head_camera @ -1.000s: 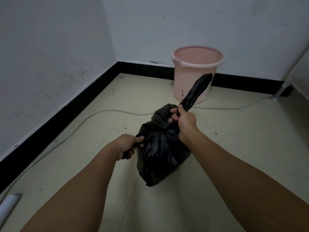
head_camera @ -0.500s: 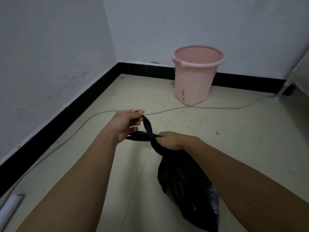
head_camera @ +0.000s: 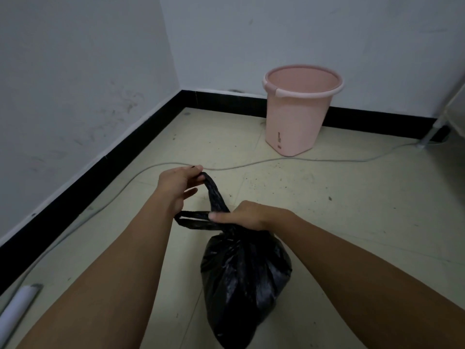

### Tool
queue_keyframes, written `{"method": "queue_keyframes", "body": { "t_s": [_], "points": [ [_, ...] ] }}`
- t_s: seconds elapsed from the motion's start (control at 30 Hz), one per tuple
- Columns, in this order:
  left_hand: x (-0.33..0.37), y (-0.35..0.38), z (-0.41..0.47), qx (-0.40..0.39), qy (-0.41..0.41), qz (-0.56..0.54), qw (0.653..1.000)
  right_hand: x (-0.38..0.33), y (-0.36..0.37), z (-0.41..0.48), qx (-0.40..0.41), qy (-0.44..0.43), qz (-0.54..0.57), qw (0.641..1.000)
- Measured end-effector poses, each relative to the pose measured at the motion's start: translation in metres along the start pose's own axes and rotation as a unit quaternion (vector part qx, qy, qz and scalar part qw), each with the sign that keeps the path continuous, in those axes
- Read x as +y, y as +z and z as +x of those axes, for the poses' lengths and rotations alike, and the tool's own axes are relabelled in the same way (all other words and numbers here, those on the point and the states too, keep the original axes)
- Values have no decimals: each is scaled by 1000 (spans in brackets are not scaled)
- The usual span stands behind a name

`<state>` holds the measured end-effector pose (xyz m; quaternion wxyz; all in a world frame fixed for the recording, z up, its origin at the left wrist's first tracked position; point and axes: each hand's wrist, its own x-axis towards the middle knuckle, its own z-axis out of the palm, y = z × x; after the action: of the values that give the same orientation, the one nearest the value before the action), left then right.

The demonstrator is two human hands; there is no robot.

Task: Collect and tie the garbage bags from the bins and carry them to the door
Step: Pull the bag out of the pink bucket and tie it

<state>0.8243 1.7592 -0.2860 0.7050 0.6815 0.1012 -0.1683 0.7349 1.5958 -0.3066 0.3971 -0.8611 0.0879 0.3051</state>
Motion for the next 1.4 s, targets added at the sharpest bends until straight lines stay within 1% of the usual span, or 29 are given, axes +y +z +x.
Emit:
{"method": "queue_keyframes", "body": {
  "t_s": [0.07, 0.1, 0.13, 0.2, 0.27, 0.3, 0.33, 0.37, 0.43, 0.53, 0.6, 0.63, 0.67, 0.7, 0.73, 0.77, 0.8, 0.87, 0.93, 1.0, 1.03, 1.1, 1.17, 1.2, 1.27, 1.3, 1.33, 1.37, 1.4],
  "points": [
    [0, -1, -1, -36, -3, -2, 999, 3, 5, 5, 61, -10, -101, 993],
    [-1, -2, 0, -42, -4, 4, 999, 5, 5, 6, 83, -15, -112, 990],
    [-1, -3, 1, -37, -7, 25, 999, 7, 5, 7, 94, -18, -99, 990],
    [-7, -5, 1, -20, -23, 136, 990, 12, 2, 9, 90, -22, -9, 996],
    [-21, -6, -4, -38, -68, 257, 963, 14, -5, 11, 90, -28, 82, 992],
    [-30, -6, -8, -59, -99, 280, 953, 14, -8, 11, 92, -29, 107, 989],
    [-37, -6, -11, -82, -129, 273, 950, 14, -10, 12, 93, -30, 123, 988],
    [-42, -6, -13, -98, -154, 241, 953, 14, -12, 12, 92, -31, 128, 987],
    [-44, -5, -13, -99, -177, 125, 971, 15, -13, 10, 82, -30, 127, 988],
    [-35, -1, -5, -55, -130, -4, 990, 19, -12, 11, 64, -16, 153, 986],
    [-28, 1, 1, -39, -105, -74, 991, 20, -10, 13, 104, -2, 208, 973],
    [-26, 1, 2, -32, -106, -112, 988, 21, -11, 16, 144, 4, 262, 954],
    [-26, 0, 2, -25, -111, -144, 983, 22, -13, 18, 178, 8, 334, 926],
    [-27, -1, 1, -16, -118, -166, 979, 24, -16, 21, 192, 12, 407, 893],
    [-30, -3, 0, -7, -124, -180, 976, 26, -19, 23, 184, 18, 460, 868],
    [-32, -4, 0, 2, -128, -189, 973, 28, -22, 24, 162, 26, 483, 860],
    [-34, -5, 0, 12, -130, -199, 971, 32, -24, 24, 128, 37, 479, 868],
    [-33, -5, -1, 25, -129, -229, 965, 33, -27, 19, 35, 55, 436, 898],
    [-27, -3, -1, 18, -116, -267, 957, 31, -26, 13, -54, 60, 388, 918],
    [-23, 2, -3, -6, -98, -292, 951, 28, -24, 13, -97, 52, 365, 925],
    [-22, 5, -5, -19, -92, -292, 952, 28, -24, 18, -90, 51, 369, 924],
    [-25, 6, -7, -42, -90, -252, 963, 29, -24, 25, -35, 55, 406, 912],
    [-36, 3, -9, -72, -101, -139, 983, 31, -26, 28, 19, 60, 466, 882],
    [-44, 1, -10, -96, -111, -70, 987, 32, -28, 27, 32, 57, 499, 864],
    [-57, 2, -17, -163, -137, 42, 976, 34, -30, 24, 26, 46, 557, 829],
    [-61, 5, -20, -192, -145, 75, 968, 35, -31, 24, 17, 43, 573, 818],
    [-64, 9, -22, -203, -144, 94, 964, 35, -31, 25, 9, 41, 578, 815],
    [-63, 13, -23, -195, -135, 98, 967, 34, -31, 25, 5, 41, 573, 819],
    [-61, 17, -22, -167, -121, 87, 975, 32, -29, 25, 6, 44, 560, 827]
  ]
}}
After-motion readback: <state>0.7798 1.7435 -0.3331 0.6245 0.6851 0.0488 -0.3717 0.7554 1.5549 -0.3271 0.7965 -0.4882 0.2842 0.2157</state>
